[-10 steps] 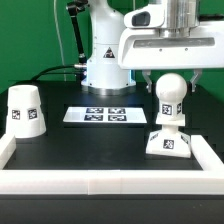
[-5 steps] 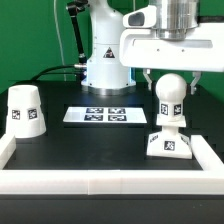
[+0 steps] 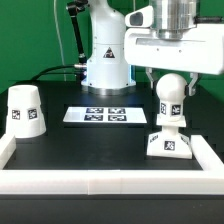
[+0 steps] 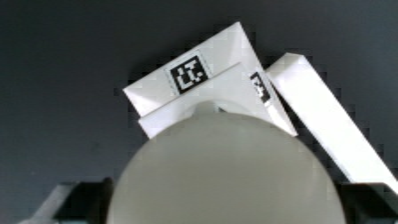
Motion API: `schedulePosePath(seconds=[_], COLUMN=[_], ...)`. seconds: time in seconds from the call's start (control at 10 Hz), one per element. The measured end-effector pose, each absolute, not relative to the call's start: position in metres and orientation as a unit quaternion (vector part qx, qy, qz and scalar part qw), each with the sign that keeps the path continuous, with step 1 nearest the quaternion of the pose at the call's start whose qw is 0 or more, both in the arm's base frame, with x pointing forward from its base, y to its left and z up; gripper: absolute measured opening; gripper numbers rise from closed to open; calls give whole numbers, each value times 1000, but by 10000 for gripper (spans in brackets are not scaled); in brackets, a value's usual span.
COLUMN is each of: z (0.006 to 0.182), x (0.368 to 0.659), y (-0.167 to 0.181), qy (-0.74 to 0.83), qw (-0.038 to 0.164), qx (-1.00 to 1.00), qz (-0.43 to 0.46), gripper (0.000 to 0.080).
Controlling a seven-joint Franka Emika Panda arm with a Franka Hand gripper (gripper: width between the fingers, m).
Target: Assemble lamp
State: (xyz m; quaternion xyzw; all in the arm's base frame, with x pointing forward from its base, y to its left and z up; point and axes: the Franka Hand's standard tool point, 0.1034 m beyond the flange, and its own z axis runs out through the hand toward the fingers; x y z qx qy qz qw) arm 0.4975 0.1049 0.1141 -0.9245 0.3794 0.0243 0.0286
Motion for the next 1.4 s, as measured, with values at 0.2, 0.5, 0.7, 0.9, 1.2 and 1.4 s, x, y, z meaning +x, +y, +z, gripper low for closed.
schedulePosePath(seconds=[0.2, 0.5, 0.7, 0.9, 1.2, 1.4], z=[114, 114, 114, 114, 114, 114], x=[499, 501, 501, 501, 501, 501], y=[105, 106, 108, 108, 110, 111], qy=[450, 534, 591, 577, 487, 379], qw=[34, 41, 43, 44, 47, 52], qx=[-892, -843, -804, -814, -871, -923], qz=[33, 43, 48, 48, 40, 32], gripper=[579, 579, 579, 596, 695, 698])
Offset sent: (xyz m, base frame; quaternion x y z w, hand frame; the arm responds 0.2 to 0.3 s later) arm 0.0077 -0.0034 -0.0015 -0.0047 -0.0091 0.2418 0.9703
